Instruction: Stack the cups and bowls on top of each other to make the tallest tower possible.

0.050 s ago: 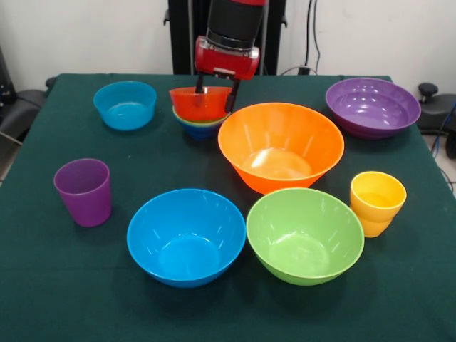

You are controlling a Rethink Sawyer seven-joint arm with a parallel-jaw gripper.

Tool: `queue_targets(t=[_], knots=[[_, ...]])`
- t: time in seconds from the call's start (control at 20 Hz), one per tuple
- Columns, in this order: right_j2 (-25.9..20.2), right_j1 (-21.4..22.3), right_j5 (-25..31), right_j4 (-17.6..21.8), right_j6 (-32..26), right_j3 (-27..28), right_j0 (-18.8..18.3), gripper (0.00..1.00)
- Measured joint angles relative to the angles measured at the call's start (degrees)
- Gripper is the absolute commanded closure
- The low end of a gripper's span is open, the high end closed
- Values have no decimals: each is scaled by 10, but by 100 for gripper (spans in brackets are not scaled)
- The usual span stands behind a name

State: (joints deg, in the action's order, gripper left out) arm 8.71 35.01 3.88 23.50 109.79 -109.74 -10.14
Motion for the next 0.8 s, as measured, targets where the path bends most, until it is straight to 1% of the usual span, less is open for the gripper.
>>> queue_targets(t=[0.5, 0.8], knots=[[-8, 51, 39, 0, 0, 0, 0, 0], [-13, 59, 42, 0, 0, 0, 0, 0]])
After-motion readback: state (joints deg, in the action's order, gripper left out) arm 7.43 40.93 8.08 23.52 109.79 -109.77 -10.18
